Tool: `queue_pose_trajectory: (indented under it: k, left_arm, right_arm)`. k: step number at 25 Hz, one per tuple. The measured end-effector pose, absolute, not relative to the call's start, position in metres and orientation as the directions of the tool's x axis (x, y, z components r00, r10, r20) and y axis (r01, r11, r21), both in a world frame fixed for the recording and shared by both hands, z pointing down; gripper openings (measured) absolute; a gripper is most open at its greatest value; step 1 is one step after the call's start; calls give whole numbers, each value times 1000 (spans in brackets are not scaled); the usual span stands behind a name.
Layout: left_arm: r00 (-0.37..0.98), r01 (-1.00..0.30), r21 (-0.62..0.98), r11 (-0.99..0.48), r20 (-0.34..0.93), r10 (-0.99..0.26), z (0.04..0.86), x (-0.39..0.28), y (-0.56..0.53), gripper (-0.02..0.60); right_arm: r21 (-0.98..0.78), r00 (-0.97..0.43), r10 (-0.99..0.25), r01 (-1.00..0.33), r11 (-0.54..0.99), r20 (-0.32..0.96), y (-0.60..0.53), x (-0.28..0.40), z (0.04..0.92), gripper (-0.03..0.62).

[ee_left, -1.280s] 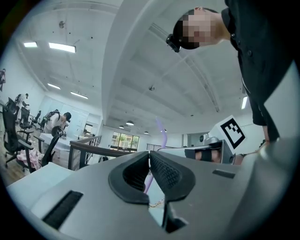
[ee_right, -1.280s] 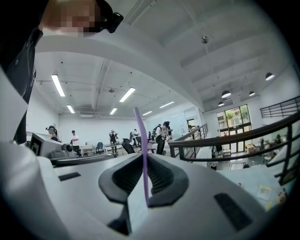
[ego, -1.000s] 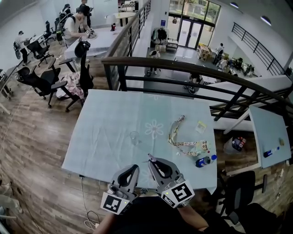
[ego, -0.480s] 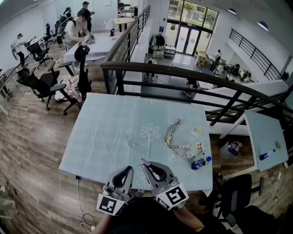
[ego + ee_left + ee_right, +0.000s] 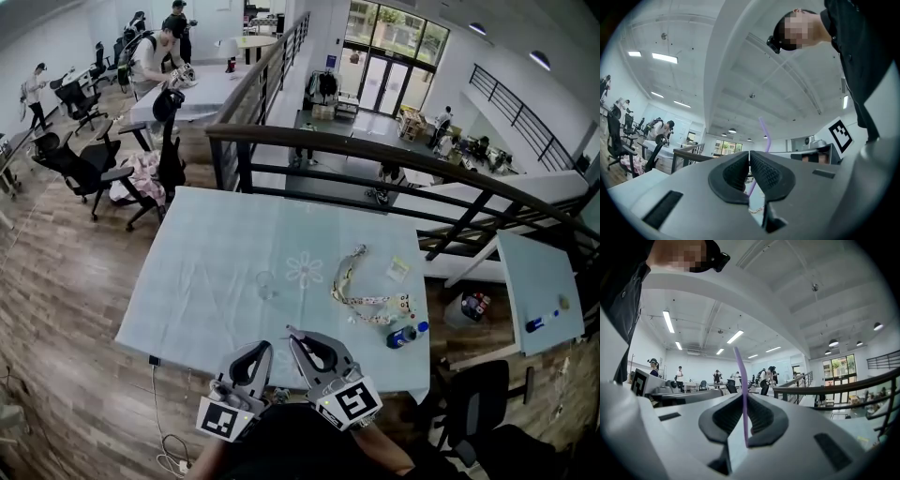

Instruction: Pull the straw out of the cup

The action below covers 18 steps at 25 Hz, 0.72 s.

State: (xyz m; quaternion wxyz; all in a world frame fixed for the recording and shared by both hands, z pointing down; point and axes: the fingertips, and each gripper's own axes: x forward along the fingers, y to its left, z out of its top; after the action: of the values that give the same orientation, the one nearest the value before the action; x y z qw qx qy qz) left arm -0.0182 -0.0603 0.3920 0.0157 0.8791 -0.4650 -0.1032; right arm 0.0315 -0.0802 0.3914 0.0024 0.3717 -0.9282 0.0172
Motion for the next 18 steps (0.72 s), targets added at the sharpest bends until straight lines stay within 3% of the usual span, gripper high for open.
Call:
queue_pose_trajectory:
  k: [18]
  left_arm:
    - [516, -838, 115, -533, -148, -843, 397, -33, -55, 20]
  right_arm:
    - [-37, -739, -674, -674, 738, 13, -77, 22, 394, 37]
